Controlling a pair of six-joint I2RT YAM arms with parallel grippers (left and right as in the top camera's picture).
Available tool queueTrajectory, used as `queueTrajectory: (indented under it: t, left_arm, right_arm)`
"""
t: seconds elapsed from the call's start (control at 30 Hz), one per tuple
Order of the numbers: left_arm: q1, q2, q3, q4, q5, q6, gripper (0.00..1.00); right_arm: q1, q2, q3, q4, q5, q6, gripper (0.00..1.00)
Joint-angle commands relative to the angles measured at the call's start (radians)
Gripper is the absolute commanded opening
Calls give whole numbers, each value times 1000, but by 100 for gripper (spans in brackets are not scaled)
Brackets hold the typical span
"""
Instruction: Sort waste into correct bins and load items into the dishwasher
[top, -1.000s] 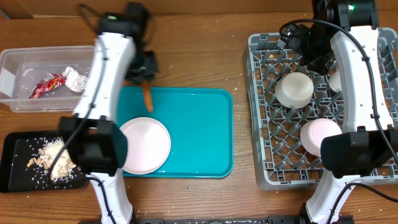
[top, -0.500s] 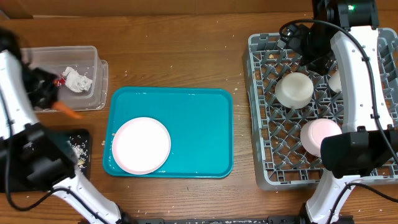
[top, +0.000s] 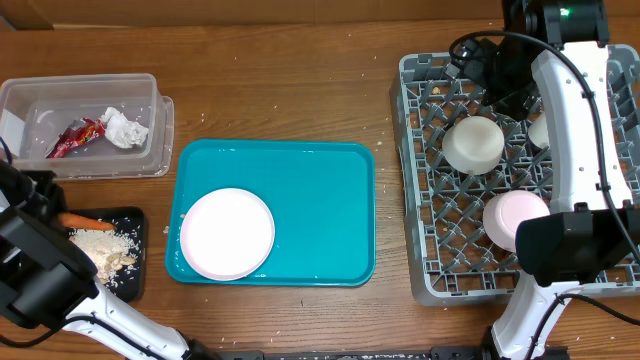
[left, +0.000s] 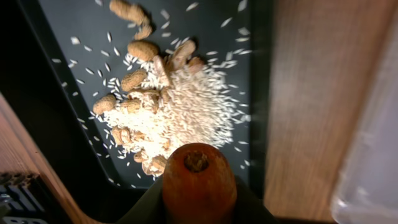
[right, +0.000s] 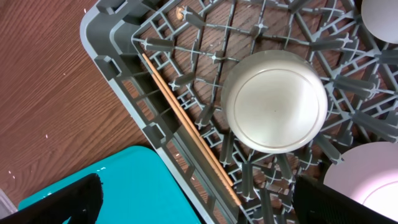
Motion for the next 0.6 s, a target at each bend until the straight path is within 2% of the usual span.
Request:
queueTrajectory:
  t: [0.0, 0.17, 0.43, 0.57]
  left_arm:
    - [6, -7, -80, 33, -4, -51, 9]
    - [6, -7, -142, 86, -4, -61, 11]
    - [8, -7, -154, 108, -36, -60, 18]
    - [8, -7, -155, 105, -43, -54, 26]
  right_arm:
    - [-3, -24, -2, 5, -5, -3, 100]
    - [-3, -24, -2, 5, -5, -3, 100]
    - [-3, -24, -2, 5, -5, -3, 100]
    - [-3, -24, -2, 5, -5, -3, 100]
